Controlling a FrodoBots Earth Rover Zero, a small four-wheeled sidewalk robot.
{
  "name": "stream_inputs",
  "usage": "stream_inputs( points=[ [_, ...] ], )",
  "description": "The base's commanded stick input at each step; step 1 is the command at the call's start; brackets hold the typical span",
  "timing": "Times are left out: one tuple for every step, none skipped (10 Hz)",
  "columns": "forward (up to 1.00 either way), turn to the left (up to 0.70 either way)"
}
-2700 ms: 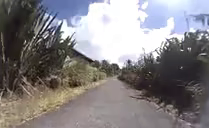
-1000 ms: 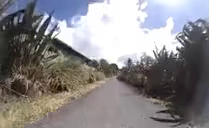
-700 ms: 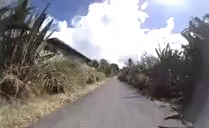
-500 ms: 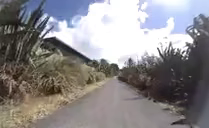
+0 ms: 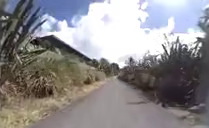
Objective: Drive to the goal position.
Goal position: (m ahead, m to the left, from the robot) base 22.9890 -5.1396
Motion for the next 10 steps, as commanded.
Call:
stream_inputs(
  points=[
    [0.85, 0.0],
    [0.85, 0.0],
    [0.85, 0.0],
    [0.85, 0.0],
    [0.85, -0.34],
    [0.85, -0.34],
    [0.85, -0.34],
    [0.85, -0.29],
    [0.85, -0.17],
    [0.85, -0.04]
  ],
)
